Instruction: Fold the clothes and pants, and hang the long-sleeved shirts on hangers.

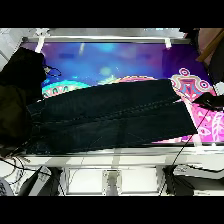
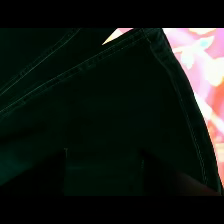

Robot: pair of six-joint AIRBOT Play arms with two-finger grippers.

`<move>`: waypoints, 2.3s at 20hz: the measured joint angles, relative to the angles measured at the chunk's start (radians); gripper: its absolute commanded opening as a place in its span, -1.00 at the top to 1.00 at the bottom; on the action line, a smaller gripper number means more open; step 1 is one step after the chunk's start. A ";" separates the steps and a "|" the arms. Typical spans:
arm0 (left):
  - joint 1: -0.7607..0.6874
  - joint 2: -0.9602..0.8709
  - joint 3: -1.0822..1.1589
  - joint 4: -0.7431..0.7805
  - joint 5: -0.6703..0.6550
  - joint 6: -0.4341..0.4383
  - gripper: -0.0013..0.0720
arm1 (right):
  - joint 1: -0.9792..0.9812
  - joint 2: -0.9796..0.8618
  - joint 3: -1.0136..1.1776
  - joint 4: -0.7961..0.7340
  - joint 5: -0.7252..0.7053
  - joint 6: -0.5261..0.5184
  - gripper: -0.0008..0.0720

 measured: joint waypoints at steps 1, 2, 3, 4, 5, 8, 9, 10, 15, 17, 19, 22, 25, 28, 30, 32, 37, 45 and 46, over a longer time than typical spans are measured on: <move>0.014 0.023 -0.011 0.016 -0.011 0.002 -0.75 | -0.013 0.030 0.000 -0.002 0.013 0.000 -0.38; 0.030 0.038 -0.018 0.027 -0.026 0.003 -0.74 | -0.025 0.060 -0.001 -0.002 0.026 -0.005 -0.38; 0.046 0.046 -0.023 0.032 -0.029 0.003 -0.74 | -0.036 0.086 -0.002 -0.003 0.035 -0.011 -0.38; 0.062 0.048 -0.027 0.029 -0.024 0.001 -0.74 | -0.043 0.107 -0.002 -0.004 0.041 -0.014 -0.38; 0.076 0.042 -0.031 0.019 -0.019 -0.005 -0.74 | -0.050 0.126 -0.002 -0.003 0.047 -0.018 -0.38; 0.098 -0.007 -0.035 -0.017 -0.003 -0.010 -0.68 | -0.059 0.153 -0.002 0.011 0.064 -0.023 -0.38; 0.101 -0.028 -0.036 -0.037 0.005 -0.012 -0.63 | -0.060 0.157 -0.003 0.014 0.066 -0.023 -0.38; 0.104 -0.048 -0.036 -0.061 0.016 -0.013 -0.63 | -0.061 0.161 -0.003 0.016 0.071 -0.024 -0.38; 0.110 -0.133 -0.037 -0.129 0.043 -0.016 -0.62 | -0.064 0.169 -0.003 0.023 0.095 -0.024 -0.38; 0.110 -0.147 -0.037 -0.140 0.047 -0.016 0.29 | -0.064 0.169 -0.003 0.025 0.100 -0.024 -0.38; 0.110 -0.154 -0.037 -0.158 0.050 -0.016 0.89 | -0.064 0.170 -0.003 0.027 0.103 -0.024 -0.38; 0.110 -0.159 -0.036 -0.193 0.062 -0.011 0.89 | -0.064 0.170 -0.003 0.030 0.107 -0.023 -0.38; 0.110 -0.161 -0.024 -0.262 0.075 0.026 0.89 | -0.064 0.170 -0.003 0.035 0.107 -0.022 -0.38; 0.110 -0.162 -0.010 -0.325 0.079 0.062 0.89 | -0.064 0.171 -0.003 0.045 0.108 -0.022 -0.38; 0.110 -0.162 -0.006 -0.348 0.079 0.076 0.90 | -0.064 0.172 -0.003 0.046 0.108 -0.022 -0.38; 0.110 -0.162 -0.003 -0.359 0.078 0.090 0.89 | -0.064 0.172 -0.003 0.048 0.107 -0.022 -0.38; 0.111 -0.162 -0.002 -0.372 0.072 0.108 0.89 | -0.064 0.172 -0.003 0.050 0.104 -0.022 -0.38; 0.111 -0.162 -0.002 -0.376 0.067 0.116 0.89 | -0.064 0.172 -0.003 0.050 0.103 -0.022 -0.38; 0.111 -0.162 -0.002 -0.377 0.066 0.116 0.89 | -0.064 0.172 -0.003 0.050 0.103 -0.022 -0.38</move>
